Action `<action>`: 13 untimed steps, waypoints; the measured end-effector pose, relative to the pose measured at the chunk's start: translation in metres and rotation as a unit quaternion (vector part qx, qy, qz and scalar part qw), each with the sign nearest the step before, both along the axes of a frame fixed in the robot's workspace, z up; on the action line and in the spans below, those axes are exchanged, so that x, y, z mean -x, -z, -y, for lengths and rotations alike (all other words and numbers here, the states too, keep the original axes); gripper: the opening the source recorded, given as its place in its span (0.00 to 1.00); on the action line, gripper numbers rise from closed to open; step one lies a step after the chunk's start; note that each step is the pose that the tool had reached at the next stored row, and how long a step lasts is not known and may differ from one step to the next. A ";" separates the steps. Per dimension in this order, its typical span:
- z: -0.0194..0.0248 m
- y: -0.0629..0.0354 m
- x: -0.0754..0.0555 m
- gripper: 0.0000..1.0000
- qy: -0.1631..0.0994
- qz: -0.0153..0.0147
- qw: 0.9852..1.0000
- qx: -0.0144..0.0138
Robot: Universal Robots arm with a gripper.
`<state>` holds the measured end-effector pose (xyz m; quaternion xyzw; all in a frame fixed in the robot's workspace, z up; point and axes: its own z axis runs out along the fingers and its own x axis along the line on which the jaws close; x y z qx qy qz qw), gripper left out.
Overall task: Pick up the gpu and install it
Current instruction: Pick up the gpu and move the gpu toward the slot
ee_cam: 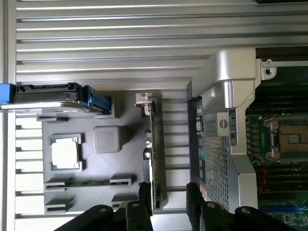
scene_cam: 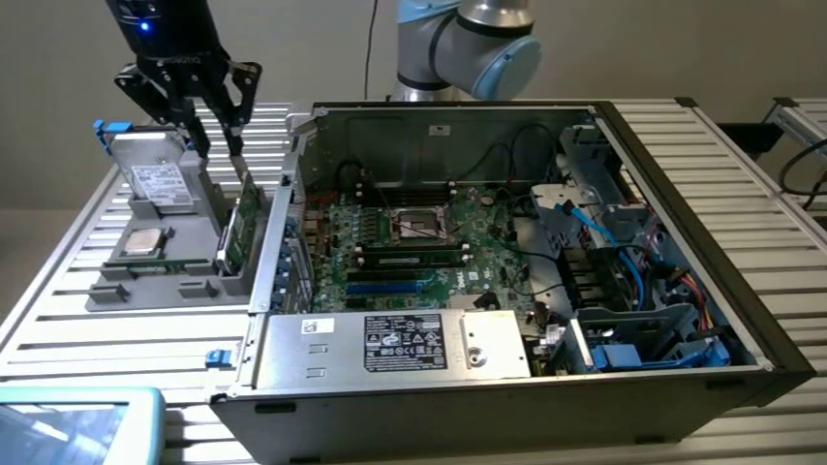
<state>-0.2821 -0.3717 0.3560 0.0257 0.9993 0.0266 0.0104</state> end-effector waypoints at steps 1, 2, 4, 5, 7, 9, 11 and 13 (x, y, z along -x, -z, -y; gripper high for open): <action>0.0000 0.0010 0.005 0.44 0.000 0.001 1.000 -0.001; 0.0001 0.0019 0.009 0.44 0.000 0.001 1.000 -0.002; 0.0001 0.0041 0.016 0.44 0.000 0.002 1.000 -0.003; 0.0003 0.0055 0.018 0.44 0.000 0.003 1.000 -0.004; 0.0019 0.0088 0.018 0.44 0.000 0.003 1.000 -0.007; 0.0043 0.0105 0.018 0.44 0.000 0.003 1.000 -0.011; 0.0049 0.0110 0.018 0.44 0.000 0.003 1.000 -0.013; 0.0051 0.0122 0.019 0.44 0.000 0.003 1.000 -0.014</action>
